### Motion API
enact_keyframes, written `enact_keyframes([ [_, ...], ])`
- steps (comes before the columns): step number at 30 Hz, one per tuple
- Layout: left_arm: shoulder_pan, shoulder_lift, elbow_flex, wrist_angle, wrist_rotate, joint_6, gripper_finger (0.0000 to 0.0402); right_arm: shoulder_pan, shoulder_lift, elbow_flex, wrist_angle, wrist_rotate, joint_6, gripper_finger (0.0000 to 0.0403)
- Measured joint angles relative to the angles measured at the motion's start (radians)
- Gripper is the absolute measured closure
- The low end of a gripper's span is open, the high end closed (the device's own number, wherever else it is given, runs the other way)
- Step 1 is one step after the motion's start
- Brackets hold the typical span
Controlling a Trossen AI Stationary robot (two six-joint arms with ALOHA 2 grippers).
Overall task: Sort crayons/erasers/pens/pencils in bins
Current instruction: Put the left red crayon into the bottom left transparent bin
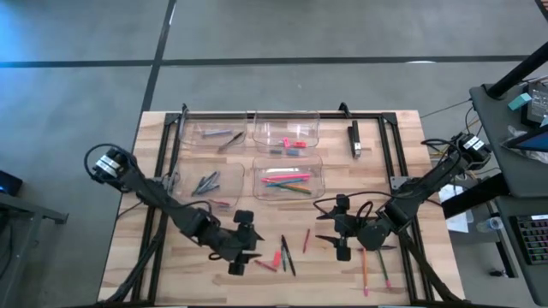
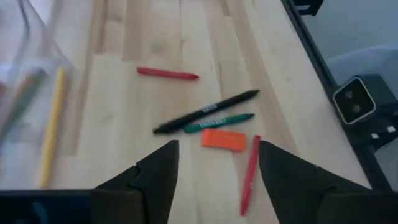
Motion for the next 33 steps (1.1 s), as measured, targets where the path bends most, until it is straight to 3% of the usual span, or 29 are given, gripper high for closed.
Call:
enact_keyframes([
  [8, -0.013, 0.064, -0.075, 0.207, 0.009, -0.003, 0.0154, 0.0, 0.0, -0.001, 0.001, -0.001, 0.014, 0.0156],
  [20, -0.029, 0.277, 0.026, 0.202, 0.117, -0.004, 0.0152, 0.0, 0.0, -0.005, 0.0, -0.001, 0.014, 0.0156],
  [26, -0.037, 0.325, 0.026, 0.177, 0.116, -0.003, 0.0165, 0.0, 0.0, -0.007, -0.001, -0.001, 0.014, 0.0156],
  [33, -0.043, 0.382, 0.029, 0.183, 0.079, 0.003, 0.0209, 0.0, 0.0, -0.01, -0.001, -0.001, 0.014, 0.0156],
])
